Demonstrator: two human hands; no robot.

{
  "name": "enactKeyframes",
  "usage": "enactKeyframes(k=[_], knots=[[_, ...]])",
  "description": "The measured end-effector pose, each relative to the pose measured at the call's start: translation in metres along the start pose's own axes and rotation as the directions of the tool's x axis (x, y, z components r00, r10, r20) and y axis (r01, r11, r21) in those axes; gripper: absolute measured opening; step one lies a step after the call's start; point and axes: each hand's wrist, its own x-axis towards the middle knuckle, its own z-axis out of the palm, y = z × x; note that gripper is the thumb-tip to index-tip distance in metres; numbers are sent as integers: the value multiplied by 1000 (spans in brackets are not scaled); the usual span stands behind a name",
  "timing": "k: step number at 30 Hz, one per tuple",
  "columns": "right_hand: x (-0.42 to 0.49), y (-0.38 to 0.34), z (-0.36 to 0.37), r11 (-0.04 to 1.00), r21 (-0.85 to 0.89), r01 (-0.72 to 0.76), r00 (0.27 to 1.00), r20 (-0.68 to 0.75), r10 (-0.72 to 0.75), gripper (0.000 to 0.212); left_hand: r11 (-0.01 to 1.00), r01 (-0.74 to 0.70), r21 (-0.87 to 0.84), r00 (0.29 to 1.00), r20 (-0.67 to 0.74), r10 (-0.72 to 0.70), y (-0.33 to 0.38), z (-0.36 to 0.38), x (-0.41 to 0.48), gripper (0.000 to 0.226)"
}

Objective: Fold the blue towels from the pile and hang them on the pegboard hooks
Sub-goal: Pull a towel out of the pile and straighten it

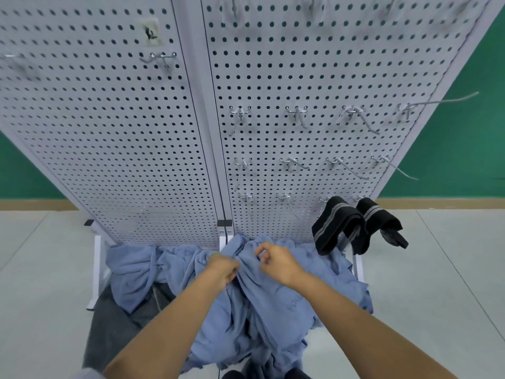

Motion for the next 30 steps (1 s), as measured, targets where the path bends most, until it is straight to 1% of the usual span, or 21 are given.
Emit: enactKeyframes(k=[2,5,8,10,12,13,15,16,17,18,19,21,22,23,24,25,26,27,28,29,30], knots=[[-11,-13,-6,997,72,18,1000,9,-18,26,997,-44,-58,999,3,45,19,-5,-15,38],[-33,-38,-24,974,214,70,993,77,-88,22,982,-155,-110,988,12,157,51,-13,-52,29],[-58,-64,-54,946,292,138,979,101,-174,10,949,-297,-107,954,-2,298,83,-26,-96,20],[-73,-82,-80,950,255,179,981,25,-192,10,917,-380,-125,924,-1,383,105,-36,-126,21],[-87,-102,-108,954,185,234,970,-108,-217,7,878,-464,-119,883,16,469,127,-44,-158,22],[-94,-114,-123,949,170,266,957,-167,-238,11,855,-502,-131,859,41,510,138,-48,-175,23],[-110,-139,-147,930,168,327,933,-212,-290,39,811,-566,-148,806,108,582,158,-54,-208,24],[-116,-151,-156,915,194,354,928,-193,-318,52,789,-598,-144,777,137,614,167,-57,-223,25],[-122,-162,-163,903,221,369,927,-157,-340,60,765,-628,-144,749,158,644,175,-61,-237,27],[-126,-171,-168,900,231,370,929,-111,-353,61,747,-649,-146,727,170,665,182,-65,-249,28],[-130,-178,-172,910,207,360,933,-70,-353,54,732,-665,-150,712,170,682,188,-70,-261,28],[-139,-186,-181,943,43,331,943,-19,-331,25,717,-679,-159,699,160,697,196,-82,-280,24],[-144,-187,-186,946,-32,322,946,-15,-322,22,722,-678,-140,702,168,692,198,-89,-289,19],[-149,-188,-192,949,-89,303,952,-12,-305,28,733,-675,-86,711,192,677,196,-97,-296,12],[-154,-189,-198,948,-148,281,958,-19,-287,32,739,-674,13,722,221,655,194,-105,-301,11],[-160,-192,-204,939,-209,274,957,-37,-287,33,719,-676,161,732,254,632,191,-112,-304,18],[-165,-195,-209,928,-258,267,954,-62,-292,32,671,-663,330,748,289,597,188,-119,-305,32],[-169,-198,-214,923,-277,269,948,-93,-304,28,616,-626,478,777,313,546,185,-123,-307,48],[-172,-201,-218,923,-268,276,937,-139,-320,20,571,-580,581,808,321,494,182,-124,-310,59],[-176,-206,-221,926,-233,298,919,-191,-344,11,553,-553,623,827,328,457,179,-123,-314,62],[-180,-212,-223,927,-188,326,898,-246,-366,7,567,-552,611,831,346,436,176,-121,-317,60]])
